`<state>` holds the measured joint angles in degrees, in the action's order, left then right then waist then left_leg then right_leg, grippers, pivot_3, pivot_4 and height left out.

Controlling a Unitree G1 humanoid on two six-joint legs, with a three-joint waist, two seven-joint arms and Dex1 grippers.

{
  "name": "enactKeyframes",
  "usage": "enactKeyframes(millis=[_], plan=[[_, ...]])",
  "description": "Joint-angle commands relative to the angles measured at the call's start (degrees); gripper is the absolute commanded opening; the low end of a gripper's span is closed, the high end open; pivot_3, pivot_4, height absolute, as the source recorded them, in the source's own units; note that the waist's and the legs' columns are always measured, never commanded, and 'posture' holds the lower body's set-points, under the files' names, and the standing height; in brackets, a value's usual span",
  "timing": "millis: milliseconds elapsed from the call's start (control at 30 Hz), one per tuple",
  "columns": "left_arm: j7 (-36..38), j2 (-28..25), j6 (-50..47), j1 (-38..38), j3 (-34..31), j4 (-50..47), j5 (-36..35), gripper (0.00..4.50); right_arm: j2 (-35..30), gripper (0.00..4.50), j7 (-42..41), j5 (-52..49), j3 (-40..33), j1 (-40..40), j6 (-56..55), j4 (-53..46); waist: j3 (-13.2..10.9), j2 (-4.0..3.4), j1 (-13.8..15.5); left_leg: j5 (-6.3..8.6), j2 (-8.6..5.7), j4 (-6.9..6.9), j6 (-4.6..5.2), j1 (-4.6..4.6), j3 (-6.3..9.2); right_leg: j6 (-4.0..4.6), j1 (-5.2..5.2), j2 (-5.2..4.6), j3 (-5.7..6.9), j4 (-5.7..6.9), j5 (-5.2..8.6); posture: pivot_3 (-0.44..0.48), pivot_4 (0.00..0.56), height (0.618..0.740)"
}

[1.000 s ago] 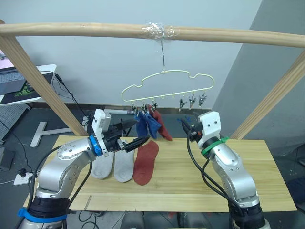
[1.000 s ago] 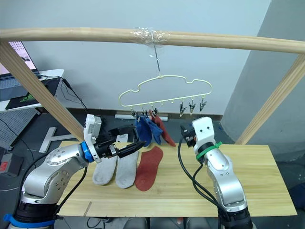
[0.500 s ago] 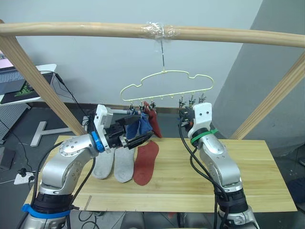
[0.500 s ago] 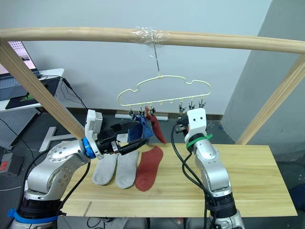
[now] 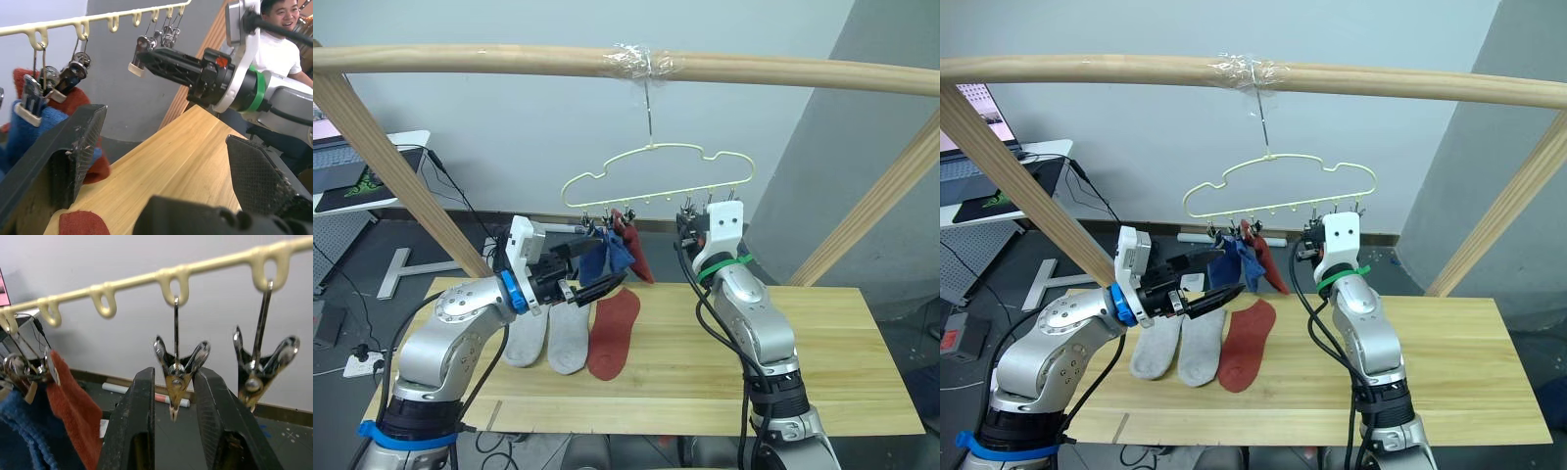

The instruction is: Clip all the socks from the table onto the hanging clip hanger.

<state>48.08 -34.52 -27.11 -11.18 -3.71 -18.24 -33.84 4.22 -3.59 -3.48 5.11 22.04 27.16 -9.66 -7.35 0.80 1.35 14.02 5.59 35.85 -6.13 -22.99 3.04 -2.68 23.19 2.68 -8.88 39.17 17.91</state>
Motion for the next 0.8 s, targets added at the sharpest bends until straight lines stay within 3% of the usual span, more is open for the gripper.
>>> enactKeyframes(millis=[33,300,400,567,800], plan=[[0.1,0.2,0.7,-0.2,-0.8,-2.3,-0.6,4.5,0.4,1.18,-0.1,-0.4,0.3,1.9,-0.8,-0.9,0.0,0.0,0.0,0.0,0.0,0.0,0.0,0.0,0.0,0.0,0.0,0.0,0.0,0.0,0.0,0.153,0.129,0.74],[0.1,0.7,0.7,-0.6,-0.9,-3.2,-1.2,4.5,0.2,1.18,0.0,0.3,1.0,2.1,-1.2,-0.4,0.0,0.01,0.0,0.0,0.0,0.01,0.0,0.0,0.0,0.0,0.01,0.0,0.01,0.04,0.0,0.158,0.116,0.74],[0.0,0.9,0.8,-0.6,-1.0,-3.0,-0.9,4.5,-0.1,1.73,0.4,0.8,1.0,2.2,-1.3,0.0,0.0,0.01,0.0,0.0,0.0,0.01,0.0,0.0,0.0,0.0,0.01,0.0,0.01,0.05,0.0,0.158,0.116,0.74],[0.2,1.1,1.1,-0.2,-0.7,-3.1,-0.5,4.5,0.1,3.45,0.3,0.4,0.8,2.5,-1.5,0.2,0.0,0.01,0.0,0.0,0.0,0.03,0.0,0.01,0.0,0.0,0.03,0.0,0.01,0.18,0.0,0.161,0.111,0.74],[-0.1,1.5,1.4,-0.6,-0.6,-2.7,-0.1,4.5,0.7,3.45,-0.1,0.0,1.2,3.2,-1.8,0.5,0.0,0.01,0.0,-0.01,0.0,0.07,-0.01,0.03,0.0,0.0,0.05,0.0,0.02,0.32,0.0,0.161,0.111,0.74]])
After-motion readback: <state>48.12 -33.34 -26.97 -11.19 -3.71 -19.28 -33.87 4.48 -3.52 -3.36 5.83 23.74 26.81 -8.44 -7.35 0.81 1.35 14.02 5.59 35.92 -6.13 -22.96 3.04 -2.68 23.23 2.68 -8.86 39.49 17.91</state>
